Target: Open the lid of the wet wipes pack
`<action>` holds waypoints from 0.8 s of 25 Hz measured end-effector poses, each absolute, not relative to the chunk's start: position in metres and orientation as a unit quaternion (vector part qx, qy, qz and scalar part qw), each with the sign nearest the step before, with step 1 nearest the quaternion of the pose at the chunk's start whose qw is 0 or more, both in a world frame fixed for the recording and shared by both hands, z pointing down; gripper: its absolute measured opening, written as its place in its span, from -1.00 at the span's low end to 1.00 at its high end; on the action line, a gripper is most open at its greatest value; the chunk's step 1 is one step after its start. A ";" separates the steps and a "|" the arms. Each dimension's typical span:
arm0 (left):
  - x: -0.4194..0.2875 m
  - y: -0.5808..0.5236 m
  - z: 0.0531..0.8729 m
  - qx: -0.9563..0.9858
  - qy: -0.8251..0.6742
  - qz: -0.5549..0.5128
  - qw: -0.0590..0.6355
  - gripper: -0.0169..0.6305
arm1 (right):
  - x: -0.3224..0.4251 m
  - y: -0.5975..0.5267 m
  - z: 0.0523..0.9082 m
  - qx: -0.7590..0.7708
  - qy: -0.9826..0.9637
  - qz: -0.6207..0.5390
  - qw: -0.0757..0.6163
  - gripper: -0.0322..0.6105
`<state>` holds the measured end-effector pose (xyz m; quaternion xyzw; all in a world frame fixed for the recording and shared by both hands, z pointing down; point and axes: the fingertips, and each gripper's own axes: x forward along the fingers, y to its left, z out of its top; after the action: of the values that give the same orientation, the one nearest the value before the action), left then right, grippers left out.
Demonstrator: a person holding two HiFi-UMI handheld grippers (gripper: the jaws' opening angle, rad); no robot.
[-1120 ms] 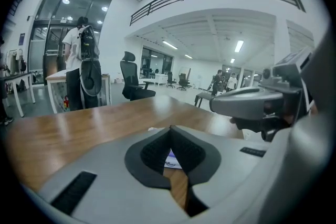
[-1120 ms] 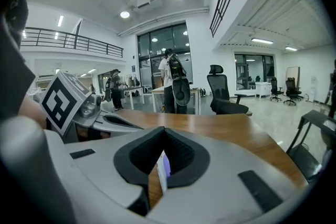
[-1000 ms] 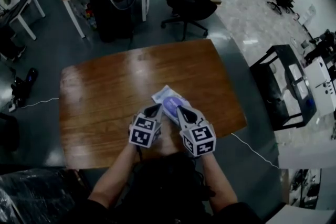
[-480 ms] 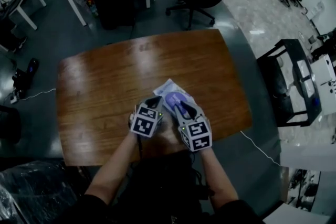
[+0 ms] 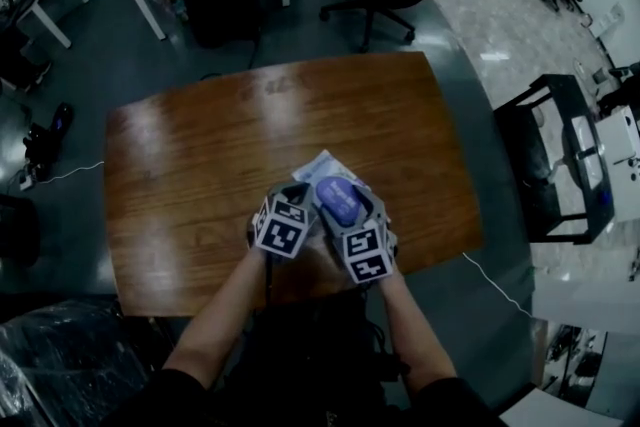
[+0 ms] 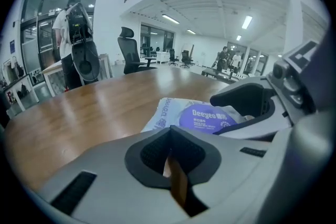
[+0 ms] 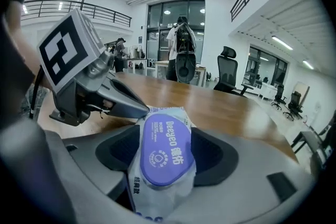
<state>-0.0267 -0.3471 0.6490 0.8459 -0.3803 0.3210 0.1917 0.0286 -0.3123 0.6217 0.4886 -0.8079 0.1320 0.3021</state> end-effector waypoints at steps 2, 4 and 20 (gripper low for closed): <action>-0.027 -0.347 0.652 0.844 -0.380 0.322 0.199 -0.93 | 0.029 -0.313 0.628 0.488 -0.802 0.125 0.320 0.06; -0.027 -0.347 0.655 0.843 -0.378 0.324 0.201 -0.93 | 0.029 -0.314 0.631 0.487 -0.799 0.114 0.334 0.07; -0.024 -0.342 0.672 0.827 -0.365 0.365 0.224 -0.93 | 0.031 -0.316 0.634 0.441 -0.816 0.158 0.339 0.01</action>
<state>-0.0240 -0.3419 0.6717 0.8271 -0.3647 0.3645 0.2236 0.0313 -0.3162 0.6342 0.4410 -0.8156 0.1581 0.3395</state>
